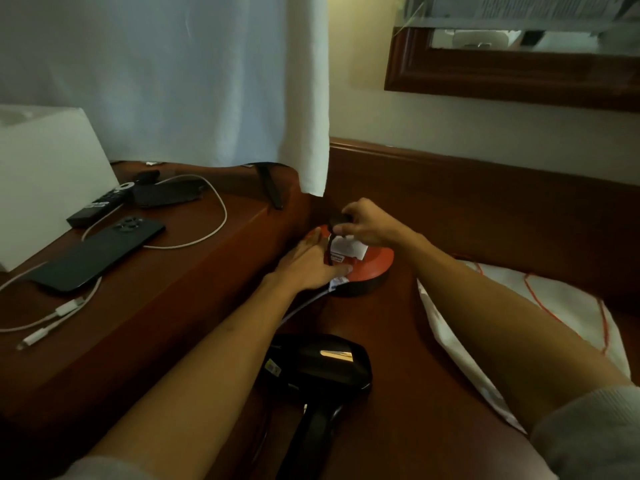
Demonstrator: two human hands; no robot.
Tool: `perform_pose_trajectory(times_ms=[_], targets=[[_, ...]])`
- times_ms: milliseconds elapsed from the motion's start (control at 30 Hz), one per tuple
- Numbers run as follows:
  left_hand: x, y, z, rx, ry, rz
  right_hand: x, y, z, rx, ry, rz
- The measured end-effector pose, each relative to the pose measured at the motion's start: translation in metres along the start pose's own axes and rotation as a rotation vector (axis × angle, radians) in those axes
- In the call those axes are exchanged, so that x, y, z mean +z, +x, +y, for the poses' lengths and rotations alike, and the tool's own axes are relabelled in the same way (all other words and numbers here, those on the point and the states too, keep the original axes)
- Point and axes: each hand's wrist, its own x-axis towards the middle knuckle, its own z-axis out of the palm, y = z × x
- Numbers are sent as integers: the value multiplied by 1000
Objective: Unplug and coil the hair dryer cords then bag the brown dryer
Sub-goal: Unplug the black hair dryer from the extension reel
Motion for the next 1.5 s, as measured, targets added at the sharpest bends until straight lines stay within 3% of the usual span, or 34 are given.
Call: perform_pose_trajectory(times_ms=[133, 267, 467, 567, 667, 767, 900, 1000, 1167, 1267, 1367, 1500], targets=[[-14, -6, -1, -113, -70, -99, -25, -17, -12, 31, 11, 7], [-26, -47, 8, -72, -129, -82, -20, -73, 1, 141, 16, 122], [-18, -171, 16, -23, -85, 190, 33, -143, 38, 332, 52, 225], [6, -226, 27, -97, -127, 287, 49, -143, 42, 380, 5, 212], [36, -263, 37, -176, -39, 200, 52, -145, 33, 386, -126, 176], [65, -278, 32, -212, 88, 117, 49, -168, 7, 350, -208, 246], [74, -284, 34, -184, 104, 247, 63, -243, -40, 235, 140, 421], [65, -292, 39, -120, 34, 313, 86, -310, -73, 219, 433, 431], [46, -308, 66, 139, -127, 414, 101, -347, -109, 225, 1109, -5], [33, -321, 95, 232, -376, 390, 74, -347, -123, 90, 1561, -39], [32, -325, 110, 196, -481, 482, 56, -342, -130, 68, 1541, 107], [57, -325, 123, 52, -588, 416, 40, -330, -135, 323, 1229, 544]])
